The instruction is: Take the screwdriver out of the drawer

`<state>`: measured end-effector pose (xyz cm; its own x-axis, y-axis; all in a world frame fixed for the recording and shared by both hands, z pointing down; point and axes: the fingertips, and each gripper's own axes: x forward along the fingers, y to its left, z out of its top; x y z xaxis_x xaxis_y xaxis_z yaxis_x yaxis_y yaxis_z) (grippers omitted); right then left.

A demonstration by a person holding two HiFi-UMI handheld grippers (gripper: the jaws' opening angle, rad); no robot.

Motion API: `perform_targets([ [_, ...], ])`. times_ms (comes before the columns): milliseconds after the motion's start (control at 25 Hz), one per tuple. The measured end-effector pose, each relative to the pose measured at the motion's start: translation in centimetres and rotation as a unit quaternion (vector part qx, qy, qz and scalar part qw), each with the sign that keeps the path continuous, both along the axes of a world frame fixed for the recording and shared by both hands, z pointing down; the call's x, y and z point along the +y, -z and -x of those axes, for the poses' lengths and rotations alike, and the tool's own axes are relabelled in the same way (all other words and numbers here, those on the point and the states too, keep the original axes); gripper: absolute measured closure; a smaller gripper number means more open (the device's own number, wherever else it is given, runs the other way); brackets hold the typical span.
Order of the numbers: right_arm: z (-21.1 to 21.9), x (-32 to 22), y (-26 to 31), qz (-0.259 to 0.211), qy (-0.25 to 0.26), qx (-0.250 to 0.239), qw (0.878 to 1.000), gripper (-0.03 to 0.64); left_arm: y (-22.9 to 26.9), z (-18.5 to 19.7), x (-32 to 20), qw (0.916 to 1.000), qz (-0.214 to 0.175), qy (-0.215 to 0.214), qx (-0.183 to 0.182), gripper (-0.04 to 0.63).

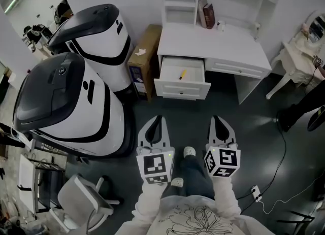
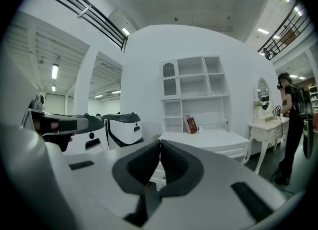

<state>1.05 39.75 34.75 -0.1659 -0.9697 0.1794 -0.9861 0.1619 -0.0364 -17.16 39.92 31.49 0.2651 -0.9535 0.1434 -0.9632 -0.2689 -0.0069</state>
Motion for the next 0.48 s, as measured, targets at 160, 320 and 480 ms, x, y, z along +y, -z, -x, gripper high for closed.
perform_targets([
  [160,-0.5,-3.6,-0.3,0.001,0.009,-0.001,1.000,0.614,-0.3,-0.6,-3.2,1.0000,0.002,0.009,0.001,0.584],
  [320,-1.6,-7.7,-0.5,-0.001,0.018,-0.001,1.000,0.614,-0.4,-1.8,-6.9,0.9999,-0.001,0.015,-0.001,0.584],
  [480,-2.8,-12.1,-0.2,-0.003,0.024,-0.005,1.000,0.614,-0.3,-2.8,-10.9,0.9997,-0.001,0.024,-0.005,0.584],
])
